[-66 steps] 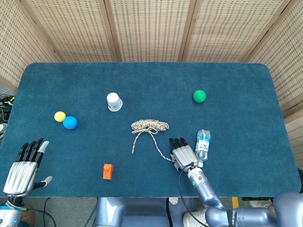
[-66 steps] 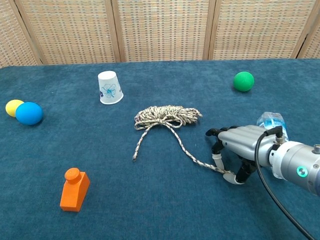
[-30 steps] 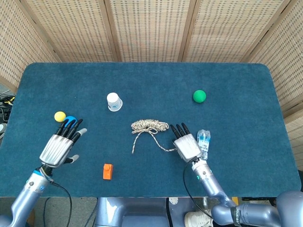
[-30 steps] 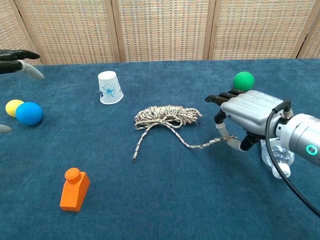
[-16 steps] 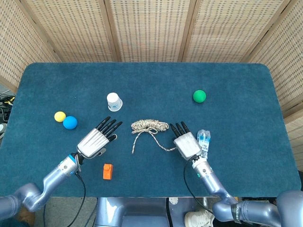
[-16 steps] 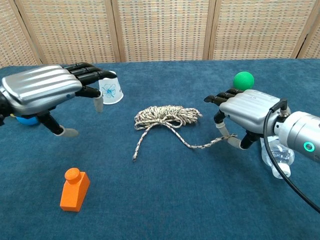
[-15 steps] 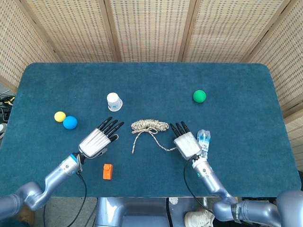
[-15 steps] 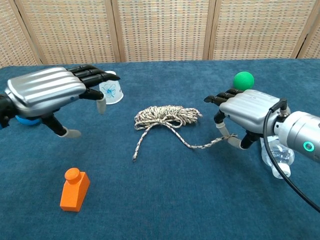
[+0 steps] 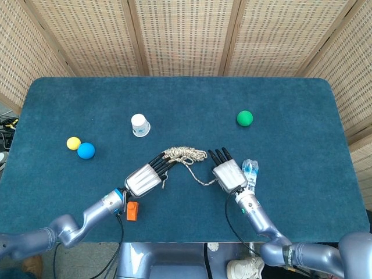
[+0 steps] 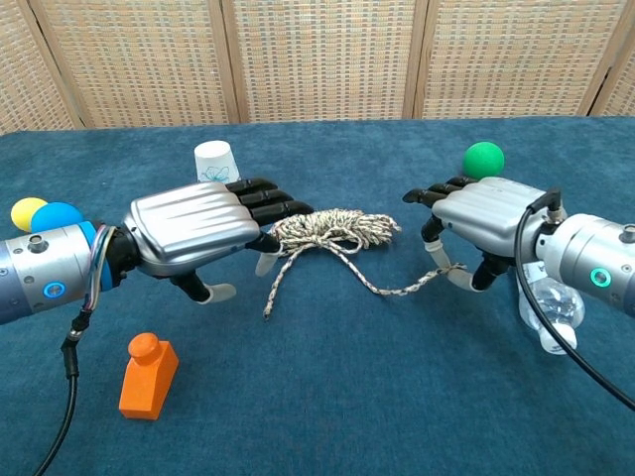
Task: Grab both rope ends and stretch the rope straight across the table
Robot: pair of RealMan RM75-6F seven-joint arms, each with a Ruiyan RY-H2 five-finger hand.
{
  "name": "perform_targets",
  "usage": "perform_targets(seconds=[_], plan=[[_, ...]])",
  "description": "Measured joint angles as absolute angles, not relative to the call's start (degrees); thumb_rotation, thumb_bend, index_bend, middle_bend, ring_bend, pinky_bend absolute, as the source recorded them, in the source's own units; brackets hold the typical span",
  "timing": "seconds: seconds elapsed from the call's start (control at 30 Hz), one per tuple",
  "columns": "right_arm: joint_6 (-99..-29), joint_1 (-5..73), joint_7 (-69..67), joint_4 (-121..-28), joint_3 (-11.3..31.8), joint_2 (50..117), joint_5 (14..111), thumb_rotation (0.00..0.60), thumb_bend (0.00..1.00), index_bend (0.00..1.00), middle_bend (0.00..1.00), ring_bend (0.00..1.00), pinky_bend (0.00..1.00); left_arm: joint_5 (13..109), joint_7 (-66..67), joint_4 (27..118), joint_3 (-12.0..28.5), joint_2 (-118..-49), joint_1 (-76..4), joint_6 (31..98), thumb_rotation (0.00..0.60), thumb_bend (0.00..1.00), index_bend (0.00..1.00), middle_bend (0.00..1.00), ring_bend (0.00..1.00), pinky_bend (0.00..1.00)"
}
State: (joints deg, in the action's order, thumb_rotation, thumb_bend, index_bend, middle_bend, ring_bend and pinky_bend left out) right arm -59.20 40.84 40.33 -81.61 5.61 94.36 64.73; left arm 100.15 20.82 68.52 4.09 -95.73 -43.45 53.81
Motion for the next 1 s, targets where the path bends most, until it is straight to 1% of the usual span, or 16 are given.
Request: perform_targets(seconds=[0.23, 0.53, 1.0], plan=[[-59.1, 40.8, 40.2, -81.5, 5.7, 93.9, 64.7, 0.600, 0.48, 0.68, 0.00, 0.00, 0.00, 98.2, 22.8, 66.5, 3.8, -97.7, -45.2, 52.0, 0.600, 0.32, 0.47, 0.00, 0.00, 0.00], [-58.8, 40.7, 39.3, -80.9, 5.9, 93.9, 64.6, 0.600, 0.48, 0.68, 0.00, 0.00, 0.00, 97.2, 23.8, 65.6, 3.3, -99.4, -47.1, 51.4, 0.600, 0.32, 0.47, 0.00, 0.00, 0.00], [-58.6, 40.7, 38.5, -80.2, 6.1, 94.0, 64.6, 0.600, 0.48, 0.69, 0.00, 0.00, 0.00, 95.1, 24.4, 63.3, 1.6, -101.6, -47.7, 50.8, 0.600, 0.33, 0.47, 0.00, 0.00, 0.00]])
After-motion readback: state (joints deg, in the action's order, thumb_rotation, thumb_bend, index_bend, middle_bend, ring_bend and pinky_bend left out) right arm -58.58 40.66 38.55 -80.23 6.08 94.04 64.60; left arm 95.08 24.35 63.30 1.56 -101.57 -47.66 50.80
